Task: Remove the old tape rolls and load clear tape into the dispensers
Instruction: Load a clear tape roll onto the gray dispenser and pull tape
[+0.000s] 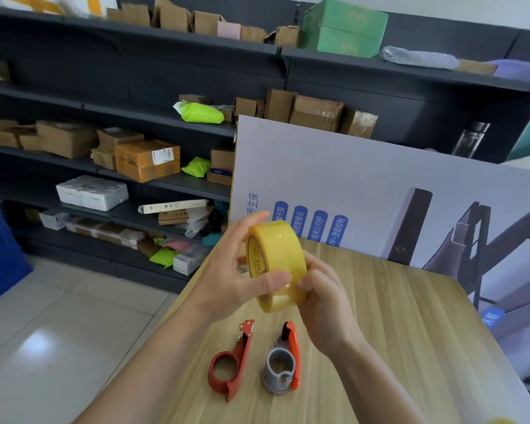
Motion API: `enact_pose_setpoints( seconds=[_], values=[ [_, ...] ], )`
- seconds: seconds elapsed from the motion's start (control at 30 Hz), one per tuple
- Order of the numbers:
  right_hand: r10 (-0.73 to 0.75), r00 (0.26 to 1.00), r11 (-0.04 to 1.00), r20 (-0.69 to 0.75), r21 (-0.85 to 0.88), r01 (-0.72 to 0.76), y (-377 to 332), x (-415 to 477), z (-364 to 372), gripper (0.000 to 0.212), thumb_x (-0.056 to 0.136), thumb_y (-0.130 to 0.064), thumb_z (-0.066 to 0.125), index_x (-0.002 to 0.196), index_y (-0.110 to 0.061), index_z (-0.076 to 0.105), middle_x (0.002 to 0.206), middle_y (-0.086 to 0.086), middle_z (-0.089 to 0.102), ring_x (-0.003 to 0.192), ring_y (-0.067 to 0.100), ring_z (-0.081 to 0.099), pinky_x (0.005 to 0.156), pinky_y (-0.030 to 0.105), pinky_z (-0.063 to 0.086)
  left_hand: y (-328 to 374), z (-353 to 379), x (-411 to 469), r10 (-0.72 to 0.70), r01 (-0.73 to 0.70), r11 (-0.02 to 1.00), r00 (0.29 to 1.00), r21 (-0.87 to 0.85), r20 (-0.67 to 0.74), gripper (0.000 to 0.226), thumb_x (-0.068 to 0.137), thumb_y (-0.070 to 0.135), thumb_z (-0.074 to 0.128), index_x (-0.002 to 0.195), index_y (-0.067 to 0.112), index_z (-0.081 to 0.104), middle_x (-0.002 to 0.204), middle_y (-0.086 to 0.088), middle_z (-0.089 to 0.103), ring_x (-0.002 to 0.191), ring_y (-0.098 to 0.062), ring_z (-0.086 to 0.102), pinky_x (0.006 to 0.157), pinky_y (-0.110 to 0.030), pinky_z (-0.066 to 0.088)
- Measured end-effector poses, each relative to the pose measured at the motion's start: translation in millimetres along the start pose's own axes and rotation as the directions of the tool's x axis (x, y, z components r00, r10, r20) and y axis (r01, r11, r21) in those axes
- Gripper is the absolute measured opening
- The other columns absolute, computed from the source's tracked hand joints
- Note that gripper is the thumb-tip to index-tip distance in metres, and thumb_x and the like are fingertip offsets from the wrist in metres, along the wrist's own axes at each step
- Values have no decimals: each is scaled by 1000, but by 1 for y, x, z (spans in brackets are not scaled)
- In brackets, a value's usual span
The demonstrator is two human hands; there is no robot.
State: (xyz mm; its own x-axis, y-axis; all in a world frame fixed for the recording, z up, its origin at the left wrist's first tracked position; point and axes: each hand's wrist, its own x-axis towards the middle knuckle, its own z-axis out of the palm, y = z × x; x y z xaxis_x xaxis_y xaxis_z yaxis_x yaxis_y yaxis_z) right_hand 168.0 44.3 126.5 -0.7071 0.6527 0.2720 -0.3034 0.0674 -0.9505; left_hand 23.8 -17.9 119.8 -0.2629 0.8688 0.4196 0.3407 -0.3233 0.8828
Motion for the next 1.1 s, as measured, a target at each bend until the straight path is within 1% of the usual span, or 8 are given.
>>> enact_pose_setpoints(
  seconds=[0.13,0.27,0.33,0.47,0.6,0.73,0.9,1.1],
  values=[
    [161,973,987,-167,4,-162,-14,0,4,17,81,-26,58,89,-20,72,91,9,69,82,23,68,66,36,54,7,6,2,-73,82,992,993,-101,90,71,54,67,76,118,50,49,122,-3,51,111,-26,56,74,-41,58],
    [383,852,923,-357,118,-365,-14,7,-4,35,79,-37,57,106,-15,55,106,13,61,92,28,61,76,43,52,11,11,7,-12,3,966,999,257,33,81,52,80,66,124,49,44,122,14,44,114,-10,49,93,-40,50],
    [409,859,908,-307,228,-351,-19,9,-8,34,80,-29,51,106,-8,54,96,18,60,83,31,60,75,44,51,16,14,9,58,-68,920,998,385,37,88,53,88,55,127,42,42,125,20,44,118,-4,45,97,-32,44],
    [408,904,854,-130,405,-327,-28,8,-18,33,81,-15,39,104,0,57,85,18,62,70,28,62,65,39,54,23,19,14,160,-182,905,983,385,87,75,67,83,47,124,35,52,122,23,52,116,-4,50,93,-20,42],
    [397,916,834,48,399,-383,-32,7,-22,48,71,-14,39,107,9,60,85,25,67,66,32,64,69,40,55,36,13,25,-62,57,997,989,43,137,43,78,58,54,105,25,64,84,-2,62,63,-13,60,63,-19,52],
    [362,921,832,144,396,-389,-31,4,-26,48,74,-14,36,105,7,65,96,25,70,73,29,69,75,41,57,33,11,32,-182,184,983,972,0,147,48,76,58,53,99,19,70,79,-17,62,68,-23,60,68,-29,54],
    [344,929,855,135,363,-370,-35,3,-28,45,76,-16,44,113,3,61,94,24,70,79,31,70,75,42,57,26,8,31,-164,160,986,971,42,171,79,51,79,67,112,29,65,84,13,68,79,-4,65,69,-19,51],
    [356,934,895,-12,292,-338,-36,4,-32,39,89,-14,43,123,2,53,98,25,69,77,32,71,67,40,59,35,20,28,-125,125,992,992,1,-2,58,62,50,82,111,23,69,91,9,70,80,0,66,67,-16,51]
  ],
)
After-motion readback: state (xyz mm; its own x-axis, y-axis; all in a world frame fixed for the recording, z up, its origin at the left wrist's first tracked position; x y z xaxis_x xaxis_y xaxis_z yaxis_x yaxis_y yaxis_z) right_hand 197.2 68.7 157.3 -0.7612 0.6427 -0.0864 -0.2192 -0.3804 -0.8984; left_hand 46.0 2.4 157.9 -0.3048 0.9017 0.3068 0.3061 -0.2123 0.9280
